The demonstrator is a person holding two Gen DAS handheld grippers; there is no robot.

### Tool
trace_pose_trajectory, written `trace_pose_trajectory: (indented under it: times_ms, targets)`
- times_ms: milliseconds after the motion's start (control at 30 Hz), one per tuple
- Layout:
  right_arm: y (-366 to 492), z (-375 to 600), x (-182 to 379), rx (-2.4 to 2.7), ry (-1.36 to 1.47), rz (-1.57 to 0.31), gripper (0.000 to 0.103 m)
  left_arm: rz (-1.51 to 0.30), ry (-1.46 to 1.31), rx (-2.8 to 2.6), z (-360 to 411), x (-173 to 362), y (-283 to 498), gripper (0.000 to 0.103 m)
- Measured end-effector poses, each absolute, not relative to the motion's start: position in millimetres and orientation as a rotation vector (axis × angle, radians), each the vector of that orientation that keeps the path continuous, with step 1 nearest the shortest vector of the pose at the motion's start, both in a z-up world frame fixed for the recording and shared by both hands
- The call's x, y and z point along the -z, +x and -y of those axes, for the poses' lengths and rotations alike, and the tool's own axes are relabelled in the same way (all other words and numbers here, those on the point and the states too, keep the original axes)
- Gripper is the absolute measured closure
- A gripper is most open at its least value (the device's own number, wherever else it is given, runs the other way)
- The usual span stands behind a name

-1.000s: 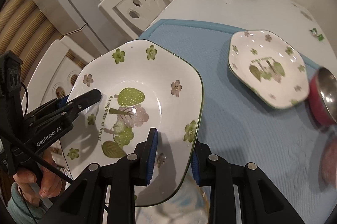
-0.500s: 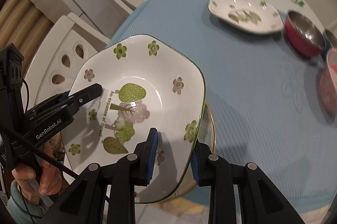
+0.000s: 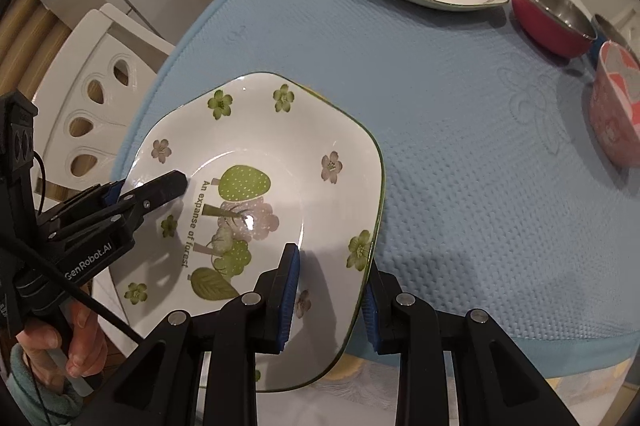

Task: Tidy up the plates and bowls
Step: 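Lift the hexagonal plate with both grippers and carry it over the blue-leaf plate, then lower the hexagonal plate onto the blue-leaf plate and open both grippers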

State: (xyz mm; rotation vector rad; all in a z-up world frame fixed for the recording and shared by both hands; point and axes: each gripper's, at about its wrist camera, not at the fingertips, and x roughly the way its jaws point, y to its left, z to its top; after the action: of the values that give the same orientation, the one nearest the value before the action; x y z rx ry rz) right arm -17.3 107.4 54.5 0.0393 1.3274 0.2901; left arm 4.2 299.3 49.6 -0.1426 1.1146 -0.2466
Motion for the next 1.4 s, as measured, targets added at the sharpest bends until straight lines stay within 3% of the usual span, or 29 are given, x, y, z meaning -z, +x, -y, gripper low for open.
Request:
trace_pose_trajectory:
  times_ms: [800, 1400]
  targets:
    - [-10.6, -121.9, -38.5, -0.239, 0.030, -1.347, 0.075, -1.136, -0.148, 0.241, -304.0, -44.5, 16.6, 0.075]
    - [-8.4, -116.2, -72.1, -0.219, -0.007, -1.234, 0.075, -1.004, -0.143, 0.234, -317.8, -94.3, 29.7, 0.072]
